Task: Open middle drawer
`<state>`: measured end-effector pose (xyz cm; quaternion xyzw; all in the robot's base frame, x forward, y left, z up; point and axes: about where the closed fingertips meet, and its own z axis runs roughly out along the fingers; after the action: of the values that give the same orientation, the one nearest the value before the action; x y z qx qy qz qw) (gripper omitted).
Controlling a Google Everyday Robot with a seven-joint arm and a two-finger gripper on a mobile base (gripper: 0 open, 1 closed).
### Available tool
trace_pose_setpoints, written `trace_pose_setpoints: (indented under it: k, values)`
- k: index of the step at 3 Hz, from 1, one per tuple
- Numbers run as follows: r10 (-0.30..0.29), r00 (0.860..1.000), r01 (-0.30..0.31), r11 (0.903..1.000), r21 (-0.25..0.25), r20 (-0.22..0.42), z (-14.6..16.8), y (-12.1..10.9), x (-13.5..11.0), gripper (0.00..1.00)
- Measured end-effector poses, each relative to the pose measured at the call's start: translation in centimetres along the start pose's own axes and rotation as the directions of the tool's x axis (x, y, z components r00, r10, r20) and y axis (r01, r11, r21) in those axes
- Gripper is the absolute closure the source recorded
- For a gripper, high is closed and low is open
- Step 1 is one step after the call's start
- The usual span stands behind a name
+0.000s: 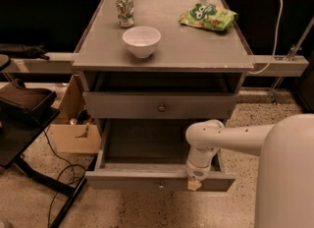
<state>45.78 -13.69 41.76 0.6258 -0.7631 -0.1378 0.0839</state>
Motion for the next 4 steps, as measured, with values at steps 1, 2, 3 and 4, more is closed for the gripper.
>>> trace_pose_setpoints:
  k: [1,2,3,4]
  values:
    - [0.000,1.000,0.000,1.0000,0.000,0.000,-0.16,-0.47,-0.03,1.00]
    - [0.014,1.000,-0.014,0.9998,-0.016,0.004,-0.46,-0.25,0.03,1.00]
    - [0.021,1.000,-0.021,0.9995,-0.023,0.006,-0.76,-0.23,0.05,1.00]
    - [0.022,1.000,-0.021,0.9995,-0.023,0.006,-0.93,-0.76,0.01,1.00]
